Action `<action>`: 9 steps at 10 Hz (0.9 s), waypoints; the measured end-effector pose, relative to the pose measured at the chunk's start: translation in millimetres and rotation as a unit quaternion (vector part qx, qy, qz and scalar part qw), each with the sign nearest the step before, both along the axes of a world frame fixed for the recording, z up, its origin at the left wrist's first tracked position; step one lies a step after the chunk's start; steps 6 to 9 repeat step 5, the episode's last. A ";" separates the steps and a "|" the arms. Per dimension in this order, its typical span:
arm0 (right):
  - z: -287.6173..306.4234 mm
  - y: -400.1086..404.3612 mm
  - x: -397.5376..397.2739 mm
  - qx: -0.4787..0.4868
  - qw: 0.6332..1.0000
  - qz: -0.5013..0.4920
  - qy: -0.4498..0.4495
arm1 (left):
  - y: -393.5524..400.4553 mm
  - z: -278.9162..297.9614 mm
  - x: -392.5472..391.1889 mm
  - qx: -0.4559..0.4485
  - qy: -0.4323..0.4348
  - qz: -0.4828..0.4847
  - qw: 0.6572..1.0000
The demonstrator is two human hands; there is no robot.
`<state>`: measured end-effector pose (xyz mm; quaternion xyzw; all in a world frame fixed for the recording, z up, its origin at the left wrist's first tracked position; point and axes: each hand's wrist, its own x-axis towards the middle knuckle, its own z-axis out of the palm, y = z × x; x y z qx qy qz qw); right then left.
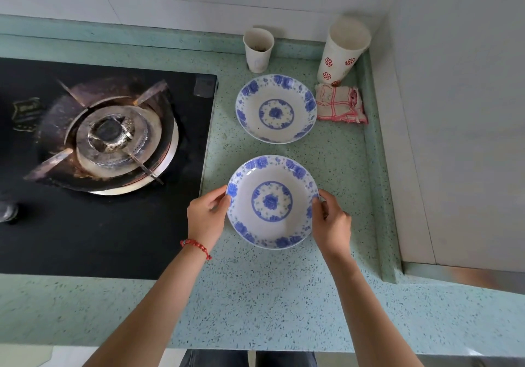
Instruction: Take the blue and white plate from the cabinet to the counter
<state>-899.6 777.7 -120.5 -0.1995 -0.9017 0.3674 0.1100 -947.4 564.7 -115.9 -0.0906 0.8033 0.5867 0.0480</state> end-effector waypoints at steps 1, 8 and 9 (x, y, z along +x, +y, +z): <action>0.4 0.7 -1.7 0.004 1.000 -0.002 -0.001 | 0.3 -1.9 -0.9 -0.005 -0.002 0.002 1.000; 16.2 -5.2 28.3 0.026 0.999 -0.017 -0.023 | -16.0 18.2 12.9 -0.256 0.192 -0.155 0.935; 16.2 -5.2 28.3 0.026 0.999 -0.017 -0.023 | -16.0 18.2 12.9 -0.256 0.192 -0.155 0.935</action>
